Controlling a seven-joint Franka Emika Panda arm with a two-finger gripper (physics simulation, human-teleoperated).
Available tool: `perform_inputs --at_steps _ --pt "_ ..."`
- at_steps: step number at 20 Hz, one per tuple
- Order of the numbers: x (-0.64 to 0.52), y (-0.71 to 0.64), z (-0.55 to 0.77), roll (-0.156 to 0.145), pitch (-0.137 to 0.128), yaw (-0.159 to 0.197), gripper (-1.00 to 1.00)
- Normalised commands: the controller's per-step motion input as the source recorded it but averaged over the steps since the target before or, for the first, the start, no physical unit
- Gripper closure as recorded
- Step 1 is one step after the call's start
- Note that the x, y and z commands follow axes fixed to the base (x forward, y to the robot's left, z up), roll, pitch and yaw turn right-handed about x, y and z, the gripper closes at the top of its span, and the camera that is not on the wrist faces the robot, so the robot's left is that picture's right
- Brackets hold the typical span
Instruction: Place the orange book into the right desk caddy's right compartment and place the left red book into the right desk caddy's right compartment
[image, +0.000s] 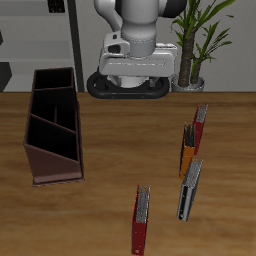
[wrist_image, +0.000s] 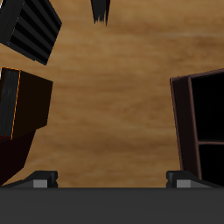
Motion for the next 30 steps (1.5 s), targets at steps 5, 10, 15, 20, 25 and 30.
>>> perform_inputs --at_steps 5,10,15,20,25,30 --pt "-0.02 0.4 0.0 0.011 -0.029 0.005 -1.0" --pt "0.04 0.49 0.04 0.032 -0.057 0.024 -1.0" --pt "0.13 0.32 -0.02 0.007 -0.024 0.035 -1.0" --pt "0.15 0.24 -0.01 -0.009 -0.026 -0.014 -1.0" --pt "0.18 0.31 -0.06 0.027 -0.005 -0.033 -1.0" --pt "0.11 0.15 -0.13 0.023 -0.001 0.024 -1.0"
